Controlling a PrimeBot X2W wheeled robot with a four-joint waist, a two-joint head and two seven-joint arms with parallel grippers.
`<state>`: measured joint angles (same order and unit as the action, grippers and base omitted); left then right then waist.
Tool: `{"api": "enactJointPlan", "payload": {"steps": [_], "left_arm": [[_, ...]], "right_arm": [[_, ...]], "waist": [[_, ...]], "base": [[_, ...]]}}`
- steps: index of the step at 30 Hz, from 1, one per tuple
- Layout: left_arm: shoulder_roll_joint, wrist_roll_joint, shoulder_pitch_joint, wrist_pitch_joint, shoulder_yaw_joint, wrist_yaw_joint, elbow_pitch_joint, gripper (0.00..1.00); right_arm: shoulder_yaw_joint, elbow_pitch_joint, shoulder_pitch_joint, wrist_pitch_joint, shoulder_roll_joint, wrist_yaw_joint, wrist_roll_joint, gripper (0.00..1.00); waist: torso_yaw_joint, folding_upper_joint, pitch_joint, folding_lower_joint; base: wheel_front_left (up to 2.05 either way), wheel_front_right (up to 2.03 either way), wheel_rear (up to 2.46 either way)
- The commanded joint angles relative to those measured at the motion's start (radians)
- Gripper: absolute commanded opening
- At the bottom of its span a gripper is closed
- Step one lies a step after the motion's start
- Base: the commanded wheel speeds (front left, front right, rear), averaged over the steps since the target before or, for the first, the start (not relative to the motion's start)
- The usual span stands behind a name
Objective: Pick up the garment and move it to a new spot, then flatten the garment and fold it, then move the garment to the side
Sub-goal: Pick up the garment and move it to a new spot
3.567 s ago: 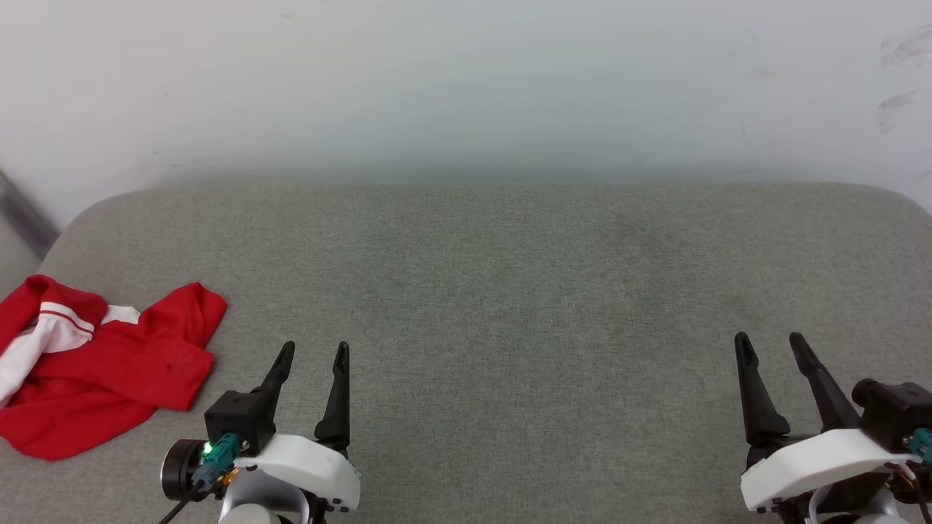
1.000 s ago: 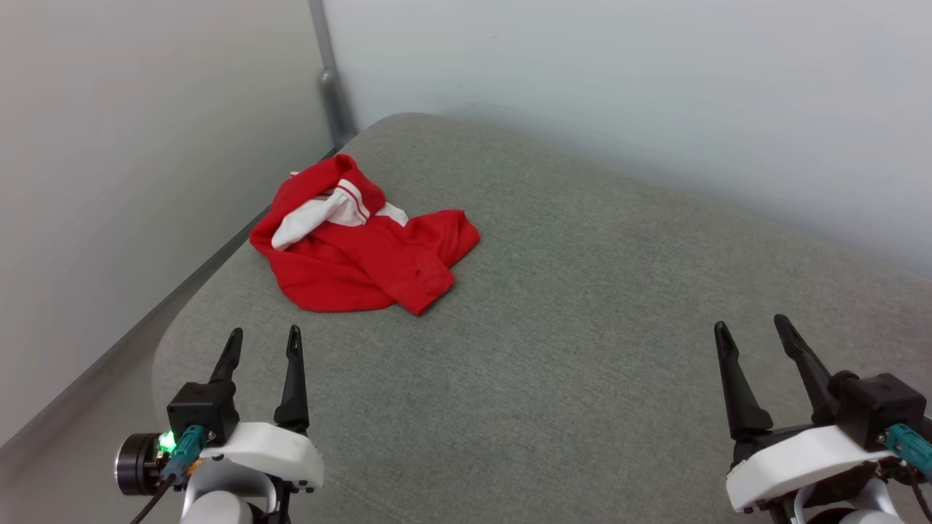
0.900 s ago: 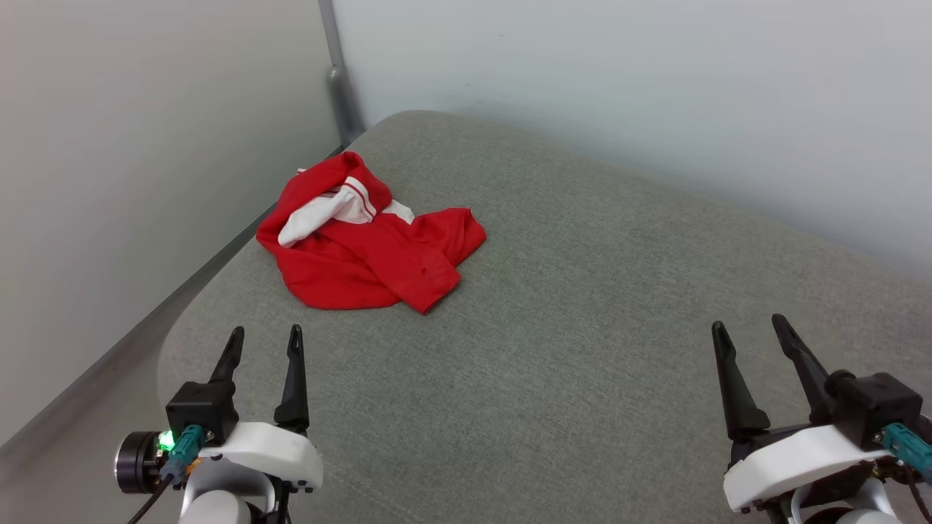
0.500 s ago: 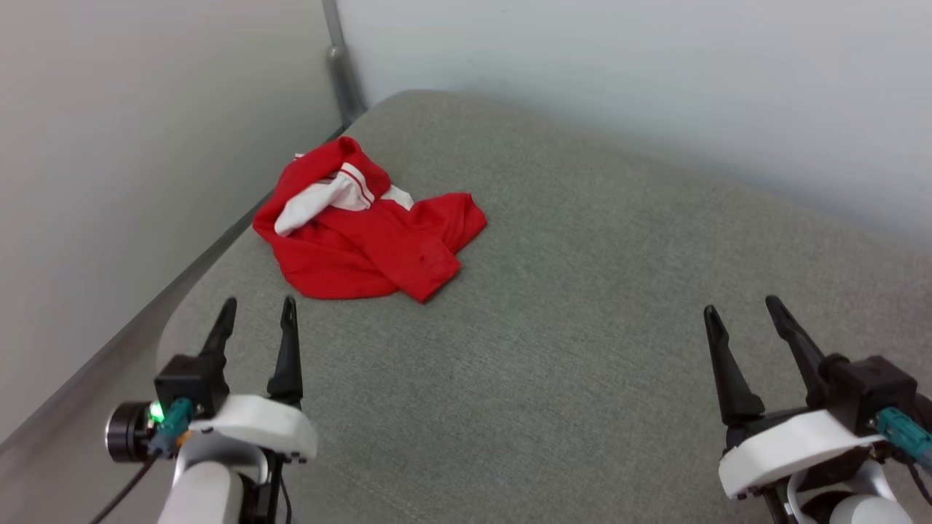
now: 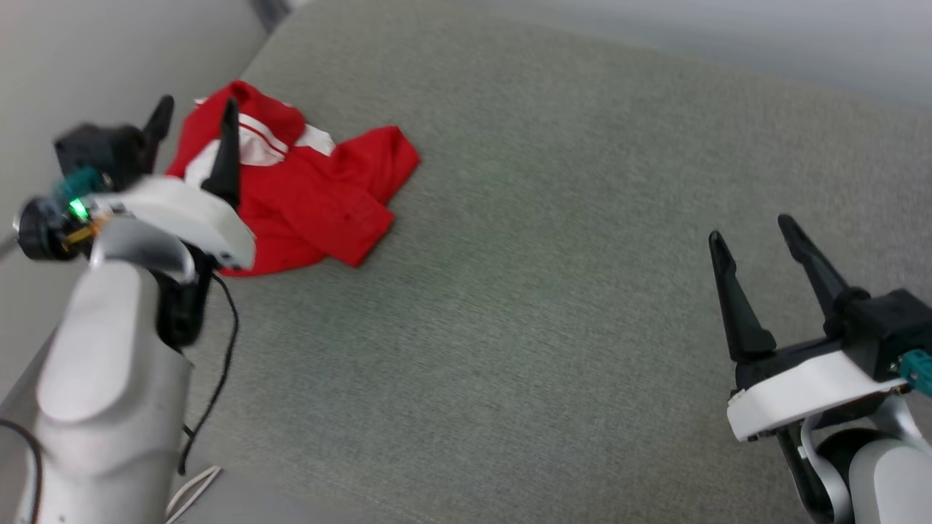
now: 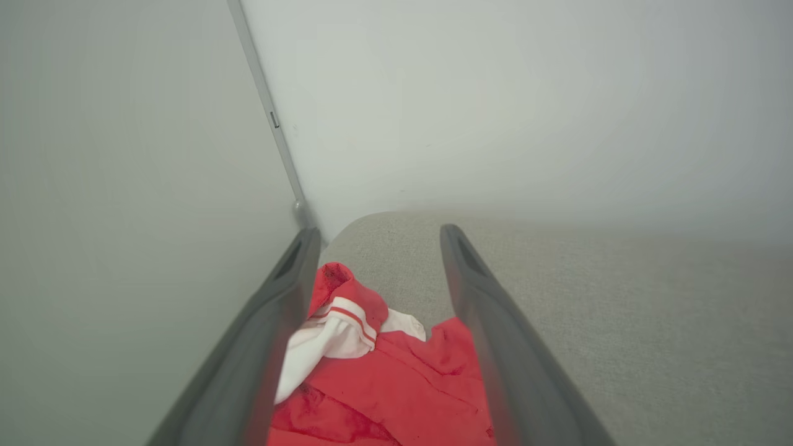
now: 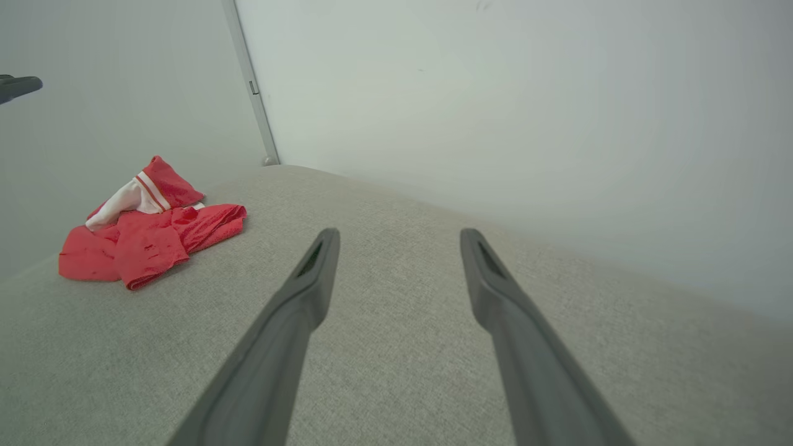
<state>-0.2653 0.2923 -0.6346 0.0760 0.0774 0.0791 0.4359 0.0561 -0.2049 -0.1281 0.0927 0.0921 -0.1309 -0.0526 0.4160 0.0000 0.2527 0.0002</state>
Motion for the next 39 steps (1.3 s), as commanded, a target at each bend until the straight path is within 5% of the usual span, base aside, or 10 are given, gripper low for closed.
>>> {"api": "enactJointPlan", "payload": {"steps": [1, 14, 25, 26, 27, 28, 39], "left_arm": [[-0.02, 0.014, -0.05, -0.047, -0.001, 0.011, 0.039, 1.0], [-0.21, 0.157, -0.298, -0.504, -0.019, 0.049, 0.419, 1.0], [-0.209, 0.252, -0.296, -0.765, -0.052, 0.032, 0.603, 1.0], [-0.206, 0.254, -0.294, -0.778, -0.052, 0.027, 0.61, 0.89], [-0.201, 0.26, -0.291, -0.791, -0.053, 0.027, 0.618, 0.24], [-0.198, 0.259, -0.289, -0.797, -0.05, 0.025, 0.62, 0.0], [-0.239, 0.193, -0.262, -0.416, -0.042, -0.013, 0.51, 0.0]], "right_arm": [[0.004, -0.013, -0.033, 0.003, 0.012, 0.0, 0.002, 1.0], [0.04, -0.023, -0.146, -0.013, 0.025, 0.0, -0.007, 1.0], [0.046, 0.003, -0.168, -0.03, 0.018, 0.0, -0.019, 1.0], [0.047, 0.005, -0.171, -0.03, 0.018, 0.0, -0.02, 1.0], [0.048, 0.007, -0.173, -0.032, 0.017, 0.0, -0.021, 1.0], [0.049, 0.011, -0.173, -0.034, 0.016, 0.0, -0.023, 1.0], [0.034, 0.092, -0.127, -0.078, -0.01, 0.0, -0.036, 1.0]], "waist": [[-0.068, 0.0, 0.09, -0.0002], [-0.2, 0.0, 0.279, -0.0002], [-0.236, 0.0, 0.305, -0.0002], [-0.238, 0.0, 0.305, -0.0002], [-0.241, 0.0, 0.303, -0.0002], [-0.242, 0.0, 0.3, -0.0002], [-0.234, 0.0, 0.158, -0.0002]], "base": [[0.0, 0.0, 0.0], [0.0, 0.0, 0.0], [0.0, 0.0, 0.0], [0.0, 0.0, 0.0], [0.0, 0.0, 0.0], [0.0, 0.0, 0.0], [0.0, 0.0, 0.0]]}}
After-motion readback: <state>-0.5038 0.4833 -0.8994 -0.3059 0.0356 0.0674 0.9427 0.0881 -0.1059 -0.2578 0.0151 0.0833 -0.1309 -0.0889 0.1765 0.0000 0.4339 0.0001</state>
